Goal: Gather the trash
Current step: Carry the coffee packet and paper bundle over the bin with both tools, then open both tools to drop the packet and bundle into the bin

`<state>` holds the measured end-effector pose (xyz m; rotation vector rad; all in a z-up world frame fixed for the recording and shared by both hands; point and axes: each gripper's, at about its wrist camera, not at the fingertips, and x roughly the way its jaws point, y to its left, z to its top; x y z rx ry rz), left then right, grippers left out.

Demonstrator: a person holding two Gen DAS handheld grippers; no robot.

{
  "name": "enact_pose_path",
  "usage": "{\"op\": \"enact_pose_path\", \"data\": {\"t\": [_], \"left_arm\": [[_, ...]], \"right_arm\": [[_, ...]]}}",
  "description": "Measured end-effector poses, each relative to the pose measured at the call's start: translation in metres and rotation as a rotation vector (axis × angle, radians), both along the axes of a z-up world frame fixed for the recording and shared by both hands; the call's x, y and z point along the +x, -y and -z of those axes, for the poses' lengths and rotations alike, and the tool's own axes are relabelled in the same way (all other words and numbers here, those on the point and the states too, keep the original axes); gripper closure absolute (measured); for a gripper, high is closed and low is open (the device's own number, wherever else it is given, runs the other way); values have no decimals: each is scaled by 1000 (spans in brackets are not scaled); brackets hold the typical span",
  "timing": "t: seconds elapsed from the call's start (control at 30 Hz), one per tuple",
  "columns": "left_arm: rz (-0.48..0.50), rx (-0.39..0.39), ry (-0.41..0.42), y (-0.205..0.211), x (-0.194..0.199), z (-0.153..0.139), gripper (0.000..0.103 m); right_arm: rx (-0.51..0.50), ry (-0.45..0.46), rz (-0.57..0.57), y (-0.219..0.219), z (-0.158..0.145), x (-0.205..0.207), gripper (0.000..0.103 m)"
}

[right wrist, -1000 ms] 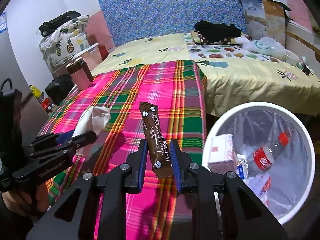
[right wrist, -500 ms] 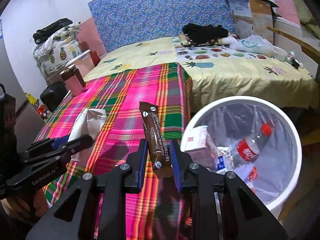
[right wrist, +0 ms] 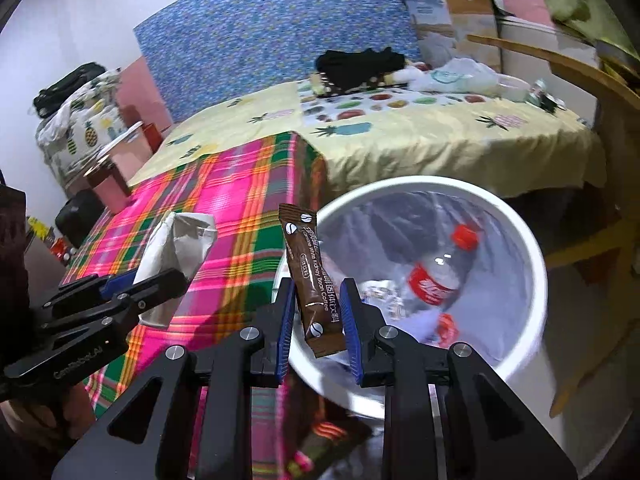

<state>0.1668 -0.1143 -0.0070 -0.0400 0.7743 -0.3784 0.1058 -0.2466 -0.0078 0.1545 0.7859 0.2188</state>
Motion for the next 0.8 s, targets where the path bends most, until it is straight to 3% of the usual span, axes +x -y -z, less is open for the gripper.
{"op": "enact_pose_path", "data": {"t": [0.33, 0.8], "left_arm": [[115, -5, -33, 49, 18, 15, 76], [195, -2, -43, 85, 33, 24, 73]], "right_arm": [[3, -45, 97, 35, 12, -1, 79], [-4, -102, 152, 58, 24, 1, 79]]}}
